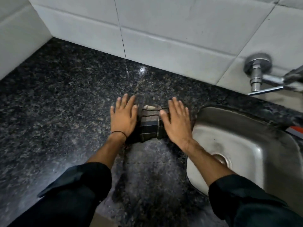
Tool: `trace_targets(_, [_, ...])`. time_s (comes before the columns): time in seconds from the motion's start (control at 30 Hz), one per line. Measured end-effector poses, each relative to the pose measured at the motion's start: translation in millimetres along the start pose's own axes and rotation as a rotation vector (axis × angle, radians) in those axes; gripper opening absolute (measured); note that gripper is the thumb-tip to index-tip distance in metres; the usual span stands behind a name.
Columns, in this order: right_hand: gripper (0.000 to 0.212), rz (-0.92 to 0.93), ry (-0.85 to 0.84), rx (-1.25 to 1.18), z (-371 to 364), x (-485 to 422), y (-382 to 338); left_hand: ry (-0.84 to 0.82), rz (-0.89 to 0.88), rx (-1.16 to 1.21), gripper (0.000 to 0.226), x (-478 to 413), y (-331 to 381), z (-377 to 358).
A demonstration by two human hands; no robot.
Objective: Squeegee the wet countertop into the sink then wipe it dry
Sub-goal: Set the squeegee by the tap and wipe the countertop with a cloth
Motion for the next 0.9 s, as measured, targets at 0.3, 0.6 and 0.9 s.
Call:
trace_targets(0.3, [0.065,0.342,-0.176,0.375,-13,-73,-11,-0.047,0.115,-0.216,0.054,2,-40,-13])
trace_targets(0.6, [0.064,0.181,-0.26,0.219,-23,-169,-75,-0.014,0.115,-0.212,0.054,-1,-41,-10])
trace_targets(0.9, [0.062,0.076,-0.133,0.328,41,-127,83,-0.033,0.119,-0.194,0.055,0,-42,-12])
Point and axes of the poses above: each hand's wrist, its own x-axis away from the middle knuckle, its own z-axis out of the back of the hand, y = z × x, the point moved 8 cm from there along -x, towards the middle knuckle, and after that the axes turned 11 degrees about -y, right-handed, at the moved point
